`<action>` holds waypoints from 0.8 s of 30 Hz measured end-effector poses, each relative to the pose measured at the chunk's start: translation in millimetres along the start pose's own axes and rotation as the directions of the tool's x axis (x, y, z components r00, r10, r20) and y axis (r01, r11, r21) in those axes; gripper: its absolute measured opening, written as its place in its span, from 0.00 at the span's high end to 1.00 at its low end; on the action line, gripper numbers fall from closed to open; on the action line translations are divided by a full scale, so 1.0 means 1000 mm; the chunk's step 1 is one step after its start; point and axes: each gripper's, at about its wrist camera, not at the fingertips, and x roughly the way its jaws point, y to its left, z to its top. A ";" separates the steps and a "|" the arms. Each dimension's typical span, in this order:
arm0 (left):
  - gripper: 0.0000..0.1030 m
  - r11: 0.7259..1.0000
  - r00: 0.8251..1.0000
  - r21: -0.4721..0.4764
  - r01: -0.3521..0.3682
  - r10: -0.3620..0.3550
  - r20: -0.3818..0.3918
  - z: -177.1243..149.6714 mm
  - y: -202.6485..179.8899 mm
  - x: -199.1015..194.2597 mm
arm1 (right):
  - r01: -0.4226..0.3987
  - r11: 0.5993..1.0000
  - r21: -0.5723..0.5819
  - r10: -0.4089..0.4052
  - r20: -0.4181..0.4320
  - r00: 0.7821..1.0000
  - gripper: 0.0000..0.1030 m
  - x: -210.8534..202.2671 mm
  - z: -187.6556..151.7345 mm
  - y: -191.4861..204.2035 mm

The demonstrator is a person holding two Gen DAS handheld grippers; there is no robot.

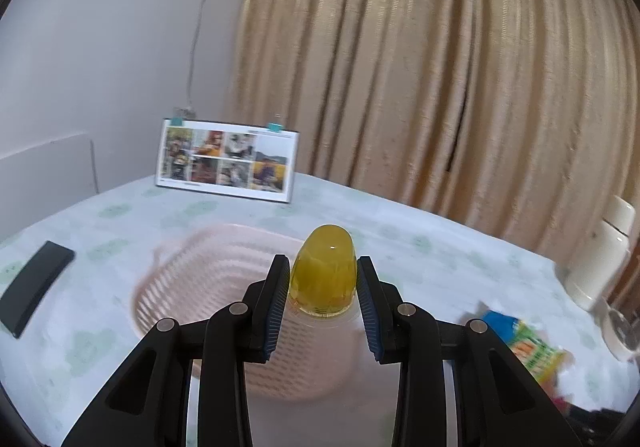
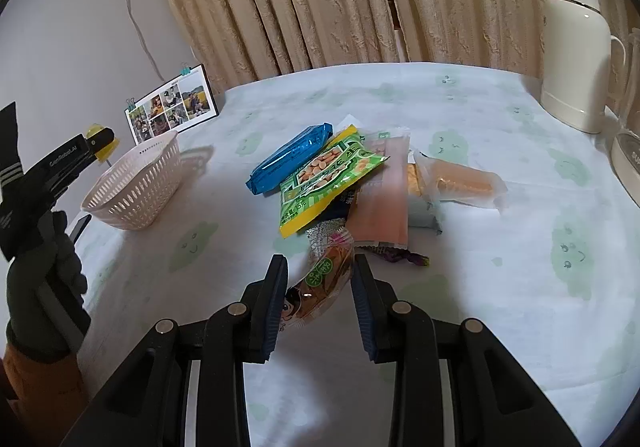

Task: Organize snacks
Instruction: 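Lift the jelly cup with the left gripper while the right gripper grasps the pink candy stick, then lower the jelly cup into the pink basket and open the left gripper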

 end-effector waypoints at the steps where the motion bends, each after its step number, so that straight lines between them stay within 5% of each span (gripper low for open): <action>1: 0.66 1.000 1.000 -0.007 -0.012 0.011 -0.004 0.002 0.006 0.004 | 0.000 1.000 0.001 0.000 -0.001 1.000 0.71 0.000 0.000 0.000; 6: 0.62 0.998 0.998 -0.046 -0.053 0.051 -0.032 0.004 0.028 0.018 | -0.003 1.000 0.000 0.003 -0.003 1.000 0.71 0.002 0.000 0.001; 9: 0.38 0.993 0.998 -0.104 -0.052 0.050 -0.024 0.004 0.042 0.019 | -0.005 1.000 -0.002 0.005 -0.004 1.000 0.71 0.002 0.000 0.002; 24: 0.38 0.987 0.993 -0.127 -0.097 0.104 0.049 0.003 0.051 0.002 | -0.107 0.994 0.003 0.107 0.014 0.994 0.71 0.008 0.016 0.029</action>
